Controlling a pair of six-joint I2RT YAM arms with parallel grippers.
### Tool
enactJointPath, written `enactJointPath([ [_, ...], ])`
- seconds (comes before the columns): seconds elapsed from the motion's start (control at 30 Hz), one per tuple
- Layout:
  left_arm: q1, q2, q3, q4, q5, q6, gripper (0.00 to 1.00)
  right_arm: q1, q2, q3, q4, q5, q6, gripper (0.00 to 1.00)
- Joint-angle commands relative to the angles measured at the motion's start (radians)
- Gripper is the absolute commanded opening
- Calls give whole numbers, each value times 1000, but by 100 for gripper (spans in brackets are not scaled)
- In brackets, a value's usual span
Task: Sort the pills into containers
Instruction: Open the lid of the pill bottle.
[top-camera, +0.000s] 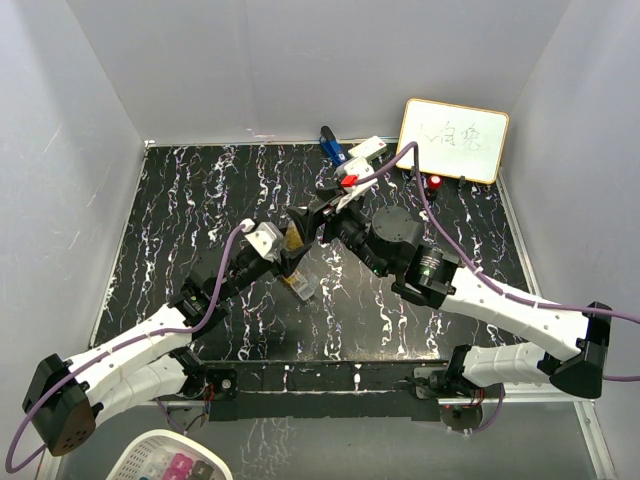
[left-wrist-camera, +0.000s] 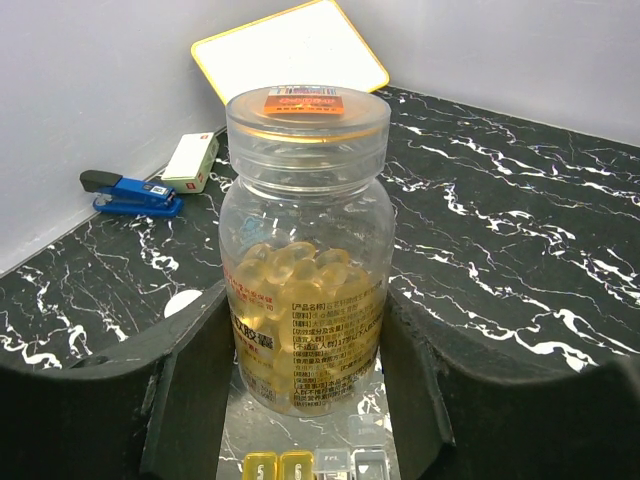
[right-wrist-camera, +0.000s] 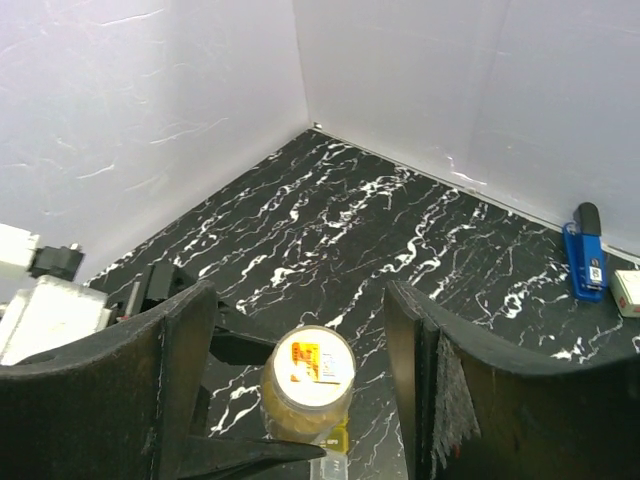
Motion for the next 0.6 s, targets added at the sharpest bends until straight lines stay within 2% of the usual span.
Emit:
enactJointPath([
  [0.0,-5,-32,21,49,-21,12,0,7,-13,-24,57,85,12,65],
  [0.57,-5,-31,20,71,8,-32,0,12,17,-67,92,42,72,64],
])
